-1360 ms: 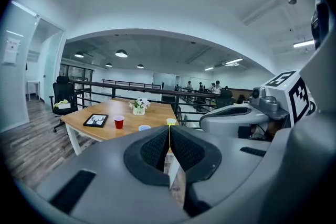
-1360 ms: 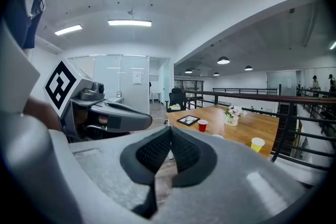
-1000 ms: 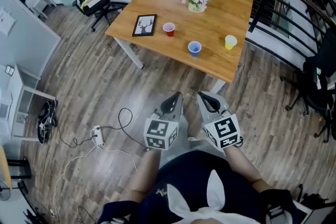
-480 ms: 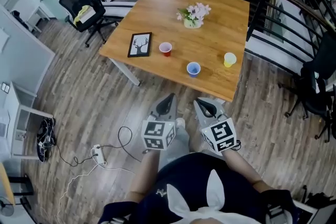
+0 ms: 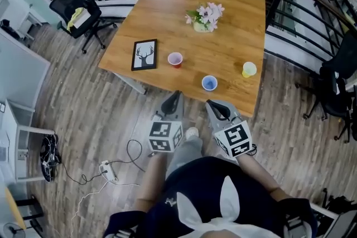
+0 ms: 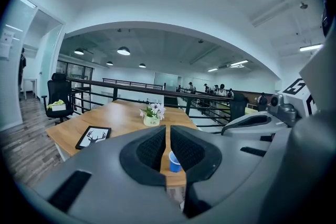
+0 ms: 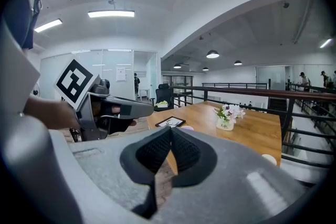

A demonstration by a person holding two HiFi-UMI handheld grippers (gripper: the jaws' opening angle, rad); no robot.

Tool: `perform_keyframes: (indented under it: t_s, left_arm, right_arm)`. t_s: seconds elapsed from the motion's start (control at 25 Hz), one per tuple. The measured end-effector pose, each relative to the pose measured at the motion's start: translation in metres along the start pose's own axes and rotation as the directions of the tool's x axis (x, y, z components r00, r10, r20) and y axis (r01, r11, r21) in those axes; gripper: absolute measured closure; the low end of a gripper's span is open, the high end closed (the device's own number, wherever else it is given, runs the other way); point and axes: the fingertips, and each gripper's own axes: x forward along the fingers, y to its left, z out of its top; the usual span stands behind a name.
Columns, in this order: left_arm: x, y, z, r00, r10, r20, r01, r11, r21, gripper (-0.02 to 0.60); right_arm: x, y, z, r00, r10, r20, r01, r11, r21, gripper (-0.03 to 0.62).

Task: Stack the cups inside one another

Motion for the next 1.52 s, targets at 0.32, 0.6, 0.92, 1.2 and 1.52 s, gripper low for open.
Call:
perform_keyframes:
  t_s: [0.32,0.6,0.92,1.2,1.52]
  left_arm:
    - [0.051,0.052,0.009,1.000,0.007,-0.024,-0.005,0.995,0.098,0.310]
    - [0.088,0.083,0.009,0.997,-0.016,-0.070,0.027,0.988,0.155,0.282]
    - [0.128,0.116,0.001,0.993,-0.044,-0.107,0.061,0.986,0.158,0.252]
    - [0.165,0.134,-0.023,0.983,-0.066,-0.173,0.096,0.980,0.172,0.235]
    - [0.202,0.150,-0.047,0.971,-0.071,-0.229,0.123,0.967,0.221,0.233]
  right_arm:
    - [0.057,-0.021,0.008,1.000,-0.014,-0.022,0.014,1.000,0.012,0.597]
    - [0.095,-0.041,0.012,0.998,-0.047,-0.034,0.048,0.999,0.023,0.597]
    - [0.128,-0.060,0.013,0.995,-0.085,-0.048,0.087,0.996,0.037,0.597]
    - [0.148,-0.073,0.003,0.992,-0.107,-0.074,0.111,0.992,0.054,0.597]
    - [0.162,-0.081,-0.002,0.988,-0.119,-0.094,0.125,0.991,0.057,0.597]
